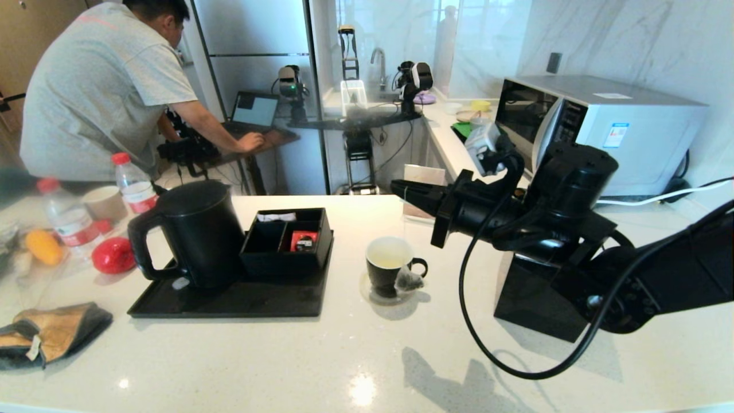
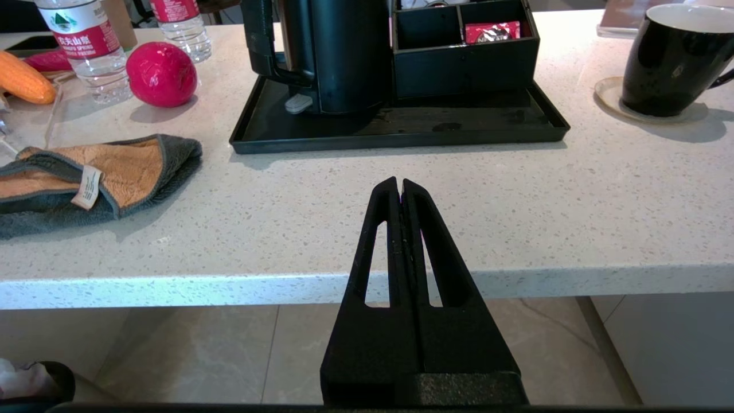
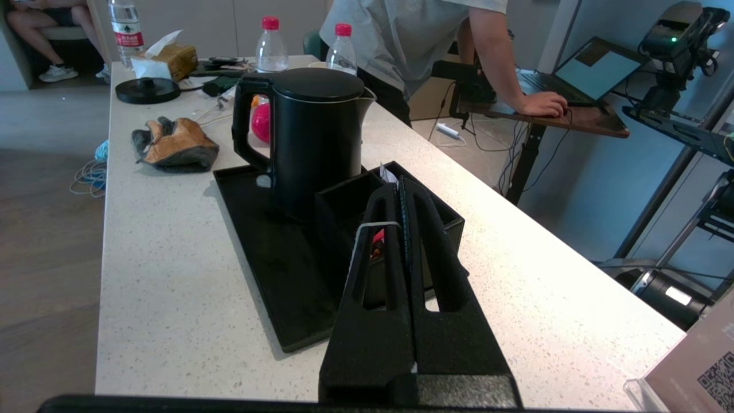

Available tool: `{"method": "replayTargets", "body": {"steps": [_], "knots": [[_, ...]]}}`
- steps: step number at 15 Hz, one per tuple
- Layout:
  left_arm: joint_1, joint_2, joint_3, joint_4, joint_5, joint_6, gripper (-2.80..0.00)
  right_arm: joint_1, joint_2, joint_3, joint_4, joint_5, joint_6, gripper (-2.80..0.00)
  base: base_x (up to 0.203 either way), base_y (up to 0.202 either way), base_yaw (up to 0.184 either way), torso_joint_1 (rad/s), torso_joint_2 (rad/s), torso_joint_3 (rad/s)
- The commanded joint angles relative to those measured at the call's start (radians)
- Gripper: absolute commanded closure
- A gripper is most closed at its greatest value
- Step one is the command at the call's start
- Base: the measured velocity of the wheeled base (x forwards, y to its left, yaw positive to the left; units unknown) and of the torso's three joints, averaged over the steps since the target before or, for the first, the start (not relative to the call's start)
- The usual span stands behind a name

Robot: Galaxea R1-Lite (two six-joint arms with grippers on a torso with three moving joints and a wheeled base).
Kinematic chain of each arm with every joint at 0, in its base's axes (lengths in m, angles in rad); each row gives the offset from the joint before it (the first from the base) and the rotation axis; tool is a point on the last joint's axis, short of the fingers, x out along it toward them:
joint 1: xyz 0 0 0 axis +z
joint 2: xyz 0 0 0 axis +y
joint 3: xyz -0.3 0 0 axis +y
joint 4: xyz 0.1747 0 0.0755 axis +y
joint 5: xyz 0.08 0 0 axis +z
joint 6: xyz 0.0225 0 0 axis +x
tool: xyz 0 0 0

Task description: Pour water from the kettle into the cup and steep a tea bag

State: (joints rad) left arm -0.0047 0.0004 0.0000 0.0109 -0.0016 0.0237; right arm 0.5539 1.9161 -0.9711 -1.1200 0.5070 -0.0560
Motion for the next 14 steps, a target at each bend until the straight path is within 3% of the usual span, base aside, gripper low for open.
{"method": "replayTargets", "body": {"steps": [1,14], "knots": [[0.0,0.0,0.0,0.0,0.0,-0.001,0.0,-0.004,-0.018,0.026,-0.012,0.003,-0.001,0.0,0.0,0.0,0.0,0.0,0.0,0.0],[0.0,0.0,0.0,0.0,0.0,-0.001,0.0,-0.016,-0.028,0.043,-0.011,0.004,-0.001,0.0,0.0,0.0,0.0,0.0,0.0,0.0]]}}
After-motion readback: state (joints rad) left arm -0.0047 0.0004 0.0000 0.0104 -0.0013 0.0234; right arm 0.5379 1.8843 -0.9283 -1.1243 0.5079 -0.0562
